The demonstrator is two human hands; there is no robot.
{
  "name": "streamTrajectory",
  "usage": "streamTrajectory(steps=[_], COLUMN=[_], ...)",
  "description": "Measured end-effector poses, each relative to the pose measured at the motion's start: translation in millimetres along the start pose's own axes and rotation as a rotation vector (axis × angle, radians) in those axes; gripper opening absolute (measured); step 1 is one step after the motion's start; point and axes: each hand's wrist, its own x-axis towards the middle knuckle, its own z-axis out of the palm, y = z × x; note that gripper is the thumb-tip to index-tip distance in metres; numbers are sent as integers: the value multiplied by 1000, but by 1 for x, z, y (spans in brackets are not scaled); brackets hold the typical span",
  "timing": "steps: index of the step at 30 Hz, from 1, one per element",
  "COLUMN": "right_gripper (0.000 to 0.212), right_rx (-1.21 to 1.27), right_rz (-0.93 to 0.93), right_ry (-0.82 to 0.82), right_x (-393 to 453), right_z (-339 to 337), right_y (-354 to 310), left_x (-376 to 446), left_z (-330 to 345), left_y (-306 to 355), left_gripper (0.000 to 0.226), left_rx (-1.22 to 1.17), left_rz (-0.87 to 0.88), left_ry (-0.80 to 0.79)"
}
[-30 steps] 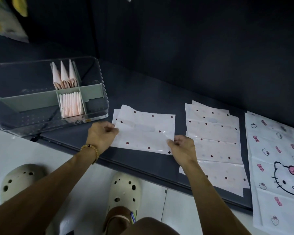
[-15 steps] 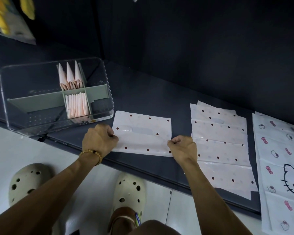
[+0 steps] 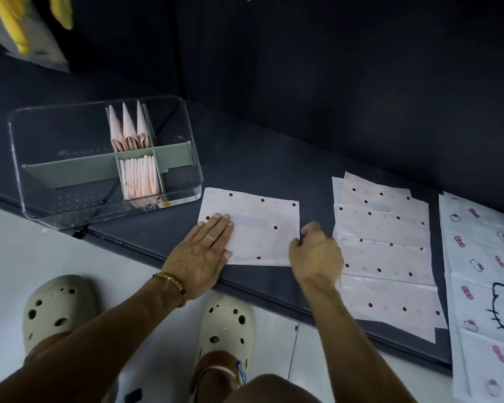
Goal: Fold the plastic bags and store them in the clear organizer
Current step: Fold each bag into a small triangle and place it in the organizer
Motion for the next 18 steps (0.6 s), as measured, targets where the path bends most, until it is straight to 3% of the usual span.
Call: streamTrajectory(steps=[3,5,8,13,18], right_gripper=[26,38,56,54,52], right_rx=[-46,13,39,-127,-224], right_rz=[-381,-561,-577,-712,-666], right_ry=[129,-11,-215,-236,-253], right_x=[-30,-46,-53,-32,-13], right_z=[16,34,53,45,23], right_y=[-30,-49,-51,-7,53], left_x=[2,2,2,0,1], left_z=[1,1,4,3,3], left_y=[1,2,2,-1,-4], left_gripper=[59,67,69,60,53], left_rx=[53,78,100,69,17], left_rz=[-15,-18,-13,-3,16], left_ry=[0,-10,-18,20,29])
